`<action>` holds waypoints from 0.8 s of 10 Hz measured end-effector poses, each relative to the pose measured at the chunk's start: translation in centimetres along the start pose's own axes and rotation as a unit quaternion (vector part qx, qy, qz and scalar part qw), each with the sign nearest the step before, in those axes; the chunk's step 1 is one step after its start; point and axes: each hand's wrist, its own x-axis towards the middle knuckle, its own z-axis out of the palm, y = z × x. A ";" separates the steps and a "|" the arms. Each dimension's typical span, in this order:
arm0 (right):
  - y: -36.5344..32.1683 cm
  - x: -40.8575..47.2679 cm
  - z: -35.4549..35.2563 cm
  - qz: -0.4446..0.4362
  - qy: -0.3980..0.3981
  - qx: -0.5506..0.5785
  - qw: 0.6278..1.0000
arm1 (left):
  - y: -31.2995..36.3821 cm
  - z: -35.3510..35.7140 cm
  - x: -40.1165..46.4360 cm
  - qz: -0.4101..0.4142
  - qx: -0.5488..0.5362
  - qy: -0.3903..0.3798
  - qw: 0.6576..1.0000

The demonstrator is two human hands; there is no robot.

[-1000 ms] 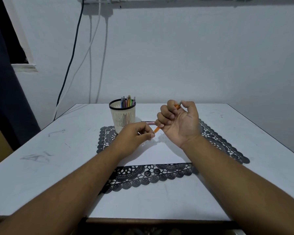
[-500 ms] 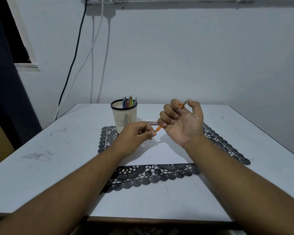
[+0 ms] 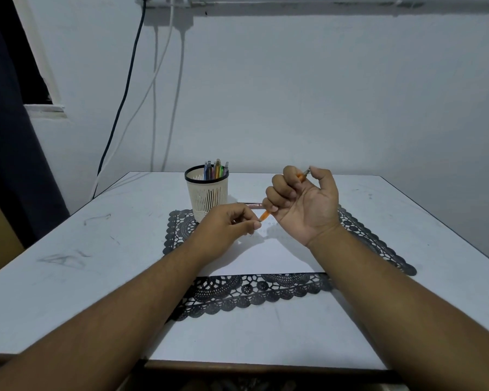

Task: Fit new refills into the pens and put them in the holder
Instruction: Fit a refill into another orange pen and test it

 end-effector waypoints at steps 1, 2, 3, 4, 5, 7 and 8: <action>-0.1 0.0 0.0 0.008 -0.004 -0.009 1.000 | 0.0 0.0 0.1 -0.002 -0.001 -0.003 1.000; -0.1 0.0 0.0 0.012 -0.013 -0.007 1.000 | 0.0 0.0 0.1 -0.001 -0.002 -0.005 1.000; -0.2 -0.1 0.0 0.017 -0.020 -0.023 0.999 | -0.1 0.0 0.1 -0.004 -0.005 -0.006 1.000; -0.2 0.0 -0.1 0.021 -0.021 -0.021 0.999 | -0.2 0.1 0.1 -0.004 -0.002 -0.006 1.000; -0.2 0.0 -0.1 0.024 -0.024 -0.026 0.999 | -0.1 0.1 0.1 -0.007 -0.003 -0.007 1.000; -0.3 0.1 -0.1 0.032 -0.034 -0.026 0.999 | -0.1 0.2 0.1 -0.011 -0.003 -0.008 1.000; -0.3 0.1 -0.1 0.035 -0.030 -0.020 0.999 | -0.1 0.2 0.1 -0.009 -0.005 -0.010 1.000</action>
